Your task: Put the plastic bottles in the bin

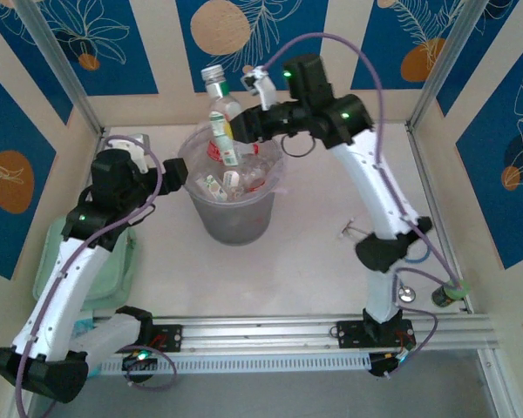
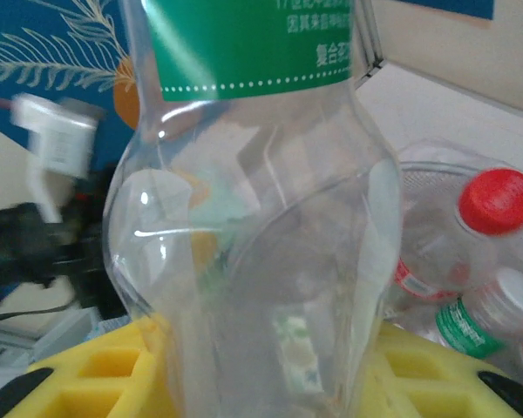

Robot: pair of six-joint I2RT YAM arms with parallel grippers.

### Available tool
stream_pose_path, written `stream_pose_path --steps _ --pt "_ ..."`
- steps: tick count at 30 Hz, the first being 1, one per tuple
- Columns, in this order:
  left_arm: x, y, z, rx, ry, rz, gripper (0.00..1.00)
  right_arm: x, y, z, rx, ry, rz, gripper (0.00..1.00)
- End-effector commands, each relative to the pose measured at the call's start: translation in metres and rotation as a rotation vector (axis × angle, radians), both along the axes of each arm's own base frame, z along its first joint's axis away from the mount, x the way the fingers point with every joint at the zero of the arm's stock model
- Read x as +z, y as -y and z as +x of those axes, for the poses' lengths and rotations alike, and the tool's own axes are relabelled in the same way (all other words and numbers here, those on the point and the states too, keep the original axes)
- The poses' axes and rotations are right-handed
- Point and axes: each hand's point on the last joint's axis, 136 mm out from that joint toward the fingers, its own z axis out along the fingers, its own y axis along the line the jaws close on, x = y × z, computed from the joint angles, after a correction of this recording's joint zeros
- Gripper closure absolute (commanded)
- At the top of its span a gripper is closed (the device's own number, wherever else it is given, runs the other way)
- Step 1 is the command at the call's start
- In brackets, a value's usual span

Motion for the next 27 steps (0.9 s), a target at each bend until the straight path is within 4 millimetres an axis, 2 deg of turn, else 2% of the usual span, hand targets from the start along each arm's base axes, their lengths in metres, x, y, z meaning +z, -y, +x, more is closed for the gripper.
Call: stream_pose_path --steps 1,4,9,13,18,22,27 --pt "0.02 -0.008 -0.007 0.016 0.04 0.042 0.07 -0.043 -0.004 -0.012 0.028 -0.068 -0.162 0.66" --pt "0.024 -0.006 -0.004 0.015 0.055 0.026 0.08 -0.073 -0.011 -0.008 0.011 -0.093 -0.252 0.66" --pt "0.032 -0.001 0.008 0.016 0.087 -0.006 0.08 -0.107 -0.002 -0.006 -0.042 -0.126 -0.386 0.65" --pt "0.03 0.006 0.022 0.0 0.081 -0.026 0.08 -0.138 -0.003 -0.013 -0.029 -0.169 -0.481 0.61" --pt "0.029 0.012 0.038 0.006 0.085 -0.052 0.08 -0.188 0.0 -0.013 -0.029 -0.251 -0.621 0.59" --pt "0.024 0.014 0.046 0.011 0.076 -0.064 0.08 -0.214 -0.001 -0.013 -0.027 -0.29 -0.674 0.55" --pt "0.018 0.016 0.054 0.016 0.071 -0.07 0.08 -0.238 -0.014 -0.02 0.01 -0.29 -0.7 0.49"
